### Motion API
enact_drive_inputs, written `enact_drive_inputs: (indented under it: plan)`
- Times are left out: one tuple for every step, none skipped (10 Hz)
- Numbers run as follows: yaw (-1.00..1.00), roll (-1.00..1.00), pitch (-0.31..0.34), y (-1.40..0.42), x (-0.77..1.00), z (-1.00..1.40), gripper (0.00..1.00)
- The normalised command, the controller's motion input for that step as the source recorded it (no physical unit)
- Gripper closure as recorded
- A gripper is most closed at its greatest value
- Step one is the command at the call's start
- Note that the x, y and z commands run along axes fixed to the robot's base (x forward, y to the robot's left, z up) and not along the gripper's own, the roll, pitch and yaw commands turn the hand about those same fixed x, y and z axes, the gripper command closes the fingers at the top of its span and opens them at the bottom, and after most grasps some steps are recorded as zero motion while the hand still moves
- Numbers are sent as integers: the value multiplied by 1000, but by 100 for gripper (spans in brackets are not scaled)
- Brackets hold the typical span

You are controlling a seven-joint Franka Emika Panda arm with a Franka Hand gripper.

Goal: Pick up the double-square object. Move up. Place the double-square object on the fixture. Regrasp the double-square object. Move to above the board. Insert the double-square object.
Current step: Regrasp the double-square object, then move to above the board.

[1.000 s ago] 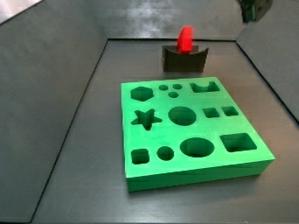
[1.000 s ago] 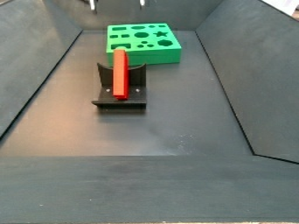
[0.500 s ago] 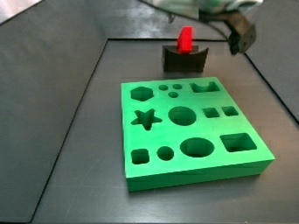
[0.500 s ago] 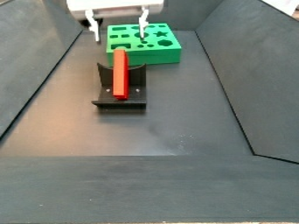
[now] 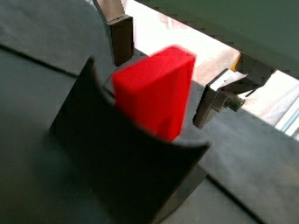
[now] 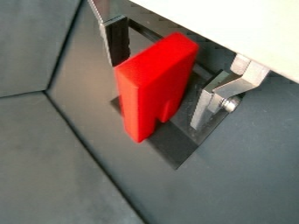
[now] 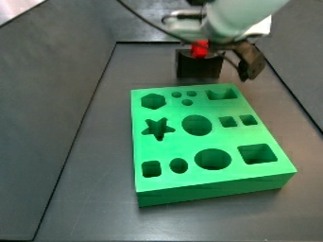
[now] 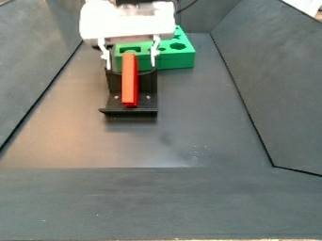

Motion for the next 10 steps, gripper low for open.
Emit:
enact_drive_inputs:
  plan:
    - [-17, 61, 16, 10, 75, -503, 0]
    - [-3, 66, 19, 5, 71, -360, 0]
    - [10, 67, 20, 3, 68, -217, 0]
    - [0, 0, 0, 0, 0, -500, 100]
    - [-313, 85, -62, 33, 161, 1000, 100]
    - [-312, 85, -61, 33, 161, 1000, 100]
    - [-272, 45, 17, 30, 140, 1000, 100]
    - [-250, 38, 47, 30, 130, 1000, 100]
    - [-192, 32, 95, 30, 119, 1000, 100]
    - [-125, 21, 143, 29, 108, 1000, 100]
